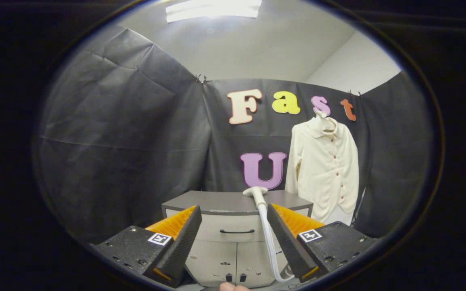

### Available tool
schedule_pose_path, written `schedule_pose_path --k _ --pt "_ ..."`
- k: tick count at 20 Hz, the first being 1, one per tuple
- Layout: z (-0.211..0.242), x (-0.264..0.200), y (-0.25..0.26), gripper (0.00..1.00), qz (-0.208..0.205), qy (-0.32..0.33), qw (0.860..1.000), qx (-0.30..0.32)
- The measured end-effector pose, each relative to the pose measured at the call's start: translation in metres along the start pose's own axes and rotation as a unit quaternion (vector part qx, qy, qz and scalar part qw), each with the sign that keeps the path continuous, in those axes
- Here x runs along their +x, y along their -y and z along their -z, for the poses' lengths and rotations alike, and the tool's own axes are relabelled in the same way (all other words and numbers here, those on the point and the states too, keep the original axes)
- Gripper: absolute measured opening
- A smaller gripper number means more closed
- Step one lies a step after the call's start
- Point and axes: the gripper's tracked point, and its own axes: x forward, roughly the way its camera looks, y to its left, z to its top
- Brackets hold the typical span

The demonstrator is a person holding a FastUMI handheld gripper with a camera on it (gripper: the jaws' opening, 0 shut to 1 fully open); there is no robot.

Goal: Iron the clothes twice with a garment steamer, once on the left side and once on the right side.

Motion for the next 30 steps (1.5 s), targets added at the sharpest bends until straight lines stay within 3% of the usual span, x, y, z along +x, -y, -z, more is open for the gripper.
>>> schedule_pose_path --k 9,15,26,30 --pt "0.004 0.032 0.017 0.98 0.014 -0.005 1.0 -0.02" --pt "0.011 0.063 0.016 0.98 -0.007 -0.013 1.0 -0.008" --pt "0.024 0.145 0.064 0.98 0.024 -0.031 0.999 -0.009" --pt "0.04 0.178 0.067 0.99 0.017 -0.055 0.998 0.005"
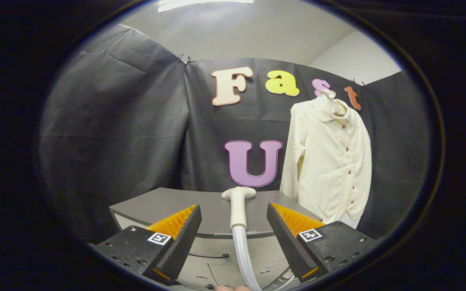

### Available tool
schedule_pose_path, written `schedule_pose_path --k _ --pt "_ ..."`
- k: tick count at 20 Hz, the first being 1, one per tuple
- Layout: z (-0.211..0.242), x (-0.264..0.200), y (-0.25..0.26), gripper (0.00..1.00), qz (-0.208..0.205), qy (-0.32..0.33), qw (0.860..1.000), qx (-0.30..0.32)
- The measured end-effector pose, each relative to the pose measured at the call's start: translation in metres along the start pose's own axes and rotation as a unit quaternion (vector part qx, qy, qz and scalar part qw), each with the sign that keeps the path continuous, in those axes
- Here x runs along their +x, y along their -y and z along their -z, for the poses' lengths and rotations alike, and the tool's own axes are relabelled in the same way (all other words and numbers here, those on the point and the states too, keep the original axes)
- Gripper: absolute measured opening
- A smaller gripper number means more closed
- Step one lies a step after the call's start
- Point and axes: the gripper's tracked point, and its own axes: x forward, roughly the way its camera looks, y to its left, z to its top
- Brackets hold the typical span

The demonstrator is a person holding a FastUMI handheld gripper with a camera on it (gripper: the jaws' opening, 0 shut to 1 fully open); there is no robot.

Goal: Iron the clothes twice with a garment steamer, once on the left side and once on the right side.

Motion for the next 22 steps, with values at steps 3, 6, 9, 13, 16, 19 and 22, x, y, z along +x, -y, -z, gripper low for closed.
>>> schedule_pose_path --k 3,6,9,13,16,19,22 --pt "0.007 0.024 0.004 0.98 0.004 -0.02 1.0 -0.003" --pt "0.013 0.045 0.004 0.98 0.007 -0.031 0.999 -0.009" --pt "0.023 0.065 0.001 0.97 0.001 -0.055 0.998 0.007" --pt "0.039 0.09 -0.002 0.97 0.003 -0.095 0.995 0.017" --pt "0.05 0.105 -0.002 0.9 0.006 -0.116 0.993 0.017" --pt "0.066 0.116 -0.004 0.86 0.012 -0.148 0.989 0.003" --pt "0.08 0.124 -0.001 0.78 0.014 -0.169 0.985 0.0"
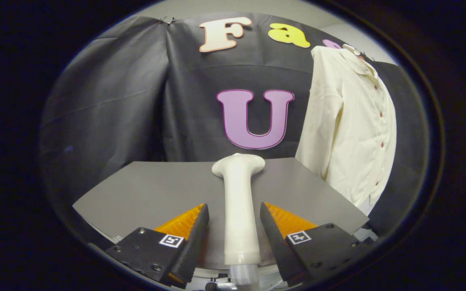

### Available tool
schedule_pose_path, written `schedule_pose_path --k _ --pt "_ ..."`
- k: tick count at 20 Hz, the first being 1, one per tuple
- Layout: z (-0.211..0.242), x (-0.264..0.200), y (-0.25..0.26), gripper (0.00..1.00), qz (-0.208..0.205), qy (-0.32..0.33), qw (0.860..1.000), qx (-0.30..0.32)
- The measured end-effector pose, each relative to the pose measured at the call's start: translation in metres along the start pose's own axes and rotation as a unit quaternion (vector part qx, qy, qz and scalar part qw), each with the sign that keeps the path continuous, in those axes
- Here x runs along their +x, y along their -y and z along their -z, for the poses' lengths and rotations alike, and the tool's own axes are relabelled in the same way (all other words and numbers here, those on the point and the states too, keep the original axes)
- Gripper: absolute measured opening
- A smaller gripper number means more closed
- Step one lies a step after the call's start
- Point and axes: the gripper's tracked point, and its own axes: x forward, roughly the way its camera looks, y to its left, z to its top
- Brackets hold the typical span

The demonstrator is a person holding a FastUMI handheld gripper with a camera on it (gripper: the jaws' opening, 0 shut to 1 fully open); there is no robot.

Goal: Iron the clothes twice with a garment steamer, once on the left side and once on the right side.

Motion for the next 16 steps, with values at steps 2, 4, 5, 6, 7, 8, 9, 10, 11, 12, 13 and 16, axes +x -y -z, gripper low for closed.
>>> schedule_pose_path --k 2,4,5,6,7,8,9,10,11,12,13,16 --pt "0.004 0.006 0.0 0.76 0.001 -0.011 1.0 -0.002" --pt "0.005 0.011 -0.001 0.7 -0.002 -0.012 1.0 0.001" --pt "0.003 0.015 0.001 0.68 0.002 -0.012 1.0 0.005" --pt "0.004 0.017 0.002 0.61 0.003 -0.014 1.0 0.008" --pt "0.003 0.017 0.004 0.56 0.007 -0.01 1.0 0.01" --pt "0.002 0.018 0.006 0.52 0.009 -0.01 1.0 0.012" --pt "0.004 0.019 0.006 0.47 0.008 -0.01 1.0 0.013" --pt "0.004 0.018 0.007 0.43 0.008 -0.009 1.0 0.016" --pt "0.004 0.017 0.008 0.42 0.01 -0.01 1.0 0.017" --pt "0.003 0.017 0.009 0.41 0.012 -0.008 1.0 0.018" --pt "0.002 0.017 0.01 0.41 0.011 -0.004 1.0 0.02" --pt "0.0 0.015 0.008 0.38 -0.008 0.008 0.999 0.047"
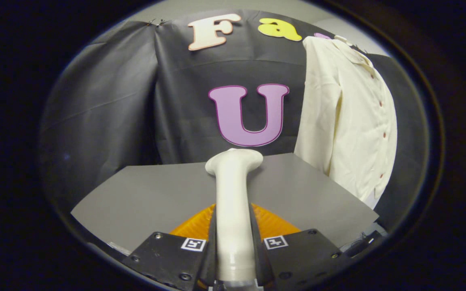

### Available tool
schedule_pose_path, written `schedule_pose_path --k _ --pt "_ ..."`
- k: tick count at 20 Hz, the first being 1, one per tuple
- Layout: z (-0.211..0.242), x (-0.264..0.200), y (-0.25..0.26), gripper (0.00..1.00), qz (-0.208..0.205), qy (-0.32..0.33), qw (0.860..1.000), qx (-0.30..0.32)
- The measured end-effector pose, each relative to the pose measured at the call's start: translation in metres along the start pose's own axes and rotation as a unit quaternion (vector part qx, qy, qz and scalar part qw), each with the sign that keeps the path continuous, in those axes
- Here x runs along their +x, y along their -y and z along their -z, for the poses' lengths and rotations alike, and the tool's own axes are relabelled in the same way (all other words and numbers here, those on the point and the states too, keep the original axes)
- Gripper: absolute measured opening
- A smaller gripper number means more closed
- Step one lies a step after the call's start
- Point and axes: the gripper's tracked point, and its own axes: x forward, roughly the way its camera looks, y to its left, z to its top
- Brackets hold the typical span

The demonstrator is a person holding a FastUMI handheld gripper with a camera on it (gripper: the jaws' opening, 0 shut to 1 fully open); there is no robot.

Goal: Iron the clothes twice with a garment steamer, once on the left side and once on the right side.

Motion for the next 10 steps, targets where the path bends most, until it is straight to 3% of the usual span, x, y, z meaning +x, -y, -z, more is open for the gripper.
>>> schedule_pose_path --k 3,10 --pt "-0.008 -0.007 0.001 0.37 -0.023 0.022 0.999 0.037" --pt "-0.032 -0.059 0.023 0.35 -0.082 0.093 0.991 0.053"
